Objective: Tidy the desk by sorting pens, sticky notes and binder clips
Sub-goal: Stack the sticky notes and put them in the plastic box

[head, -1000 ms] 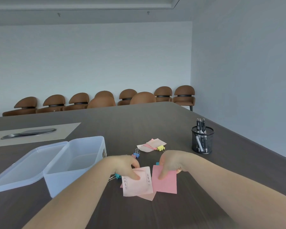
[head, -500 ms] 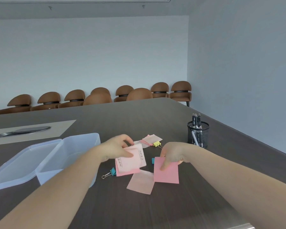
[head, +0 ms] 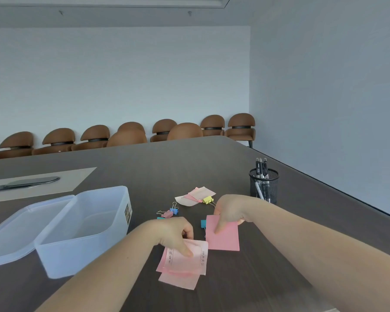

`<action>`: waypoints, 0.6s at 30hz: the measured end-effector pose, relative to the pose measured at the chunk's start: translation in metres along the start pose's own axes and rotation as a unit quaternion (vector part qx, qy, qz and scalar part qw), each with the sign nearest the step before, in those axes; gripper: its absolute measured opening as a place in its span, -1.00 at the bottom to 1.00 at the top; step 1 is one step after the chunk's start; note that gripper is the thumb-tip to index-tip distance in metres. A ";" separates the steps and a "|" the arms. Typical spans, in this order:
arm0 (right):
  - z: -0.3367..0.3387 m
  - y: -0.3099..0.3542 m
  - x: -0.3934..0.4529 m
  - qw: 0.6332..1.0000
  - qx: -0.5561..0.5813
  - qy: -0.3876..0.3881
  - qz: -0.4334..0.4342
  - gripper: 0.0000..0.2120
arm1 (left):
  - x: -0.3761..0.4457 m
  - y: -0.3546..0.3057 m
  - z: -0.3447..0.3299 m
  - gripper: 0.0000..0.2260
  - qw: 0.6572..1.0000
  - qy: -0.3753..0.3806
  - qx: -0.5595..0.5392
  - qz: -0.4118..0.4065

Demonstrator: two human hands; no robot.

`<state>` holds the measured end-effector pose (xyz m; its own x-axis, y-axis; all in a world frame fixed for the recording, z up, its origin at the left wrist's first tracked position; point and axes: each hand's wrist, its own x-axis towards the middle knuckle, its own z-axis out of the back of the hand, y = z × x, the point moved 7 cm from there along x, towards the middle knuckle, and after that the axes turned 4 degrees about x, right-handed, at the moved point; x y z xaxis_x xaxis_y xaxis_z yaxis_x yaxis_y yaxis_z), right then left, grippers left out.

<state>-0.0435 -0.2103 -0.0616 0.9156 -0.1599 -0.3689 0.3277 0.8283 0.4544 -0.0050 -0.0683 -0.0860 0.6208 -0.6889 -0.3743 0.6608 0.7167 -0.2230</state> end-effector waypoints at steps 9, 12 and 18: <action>0.010 0.010 0.008 0.998 -0.023 -0.049 0.036 -0.80 | -0.006 -0.007 0.000 -0.61 1.000 0.027 -0.004 -0.003; 0.029 0.014 0.015 0.992 0.006 -0.114 0.060 -0.83 | -0.009 -0.004 -0.002 -0.53 0.999 0.048 0.003 -0.002; 0.054 0.030 0.053 0.994 -0.022 -0.102 0.044 -0.67 | -0.004 0.007 -0.005 -0.50 0.997 0.080 0.015 -0.007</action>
<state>0.0274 -0.2229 -0.0235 0.9699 -0.1879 -0.1551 0.2381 0.8656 0.4406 -0.0049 -0.0604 -0.0902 0.5378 -0.6715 -0.5098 0.6828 0.7016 -0.2038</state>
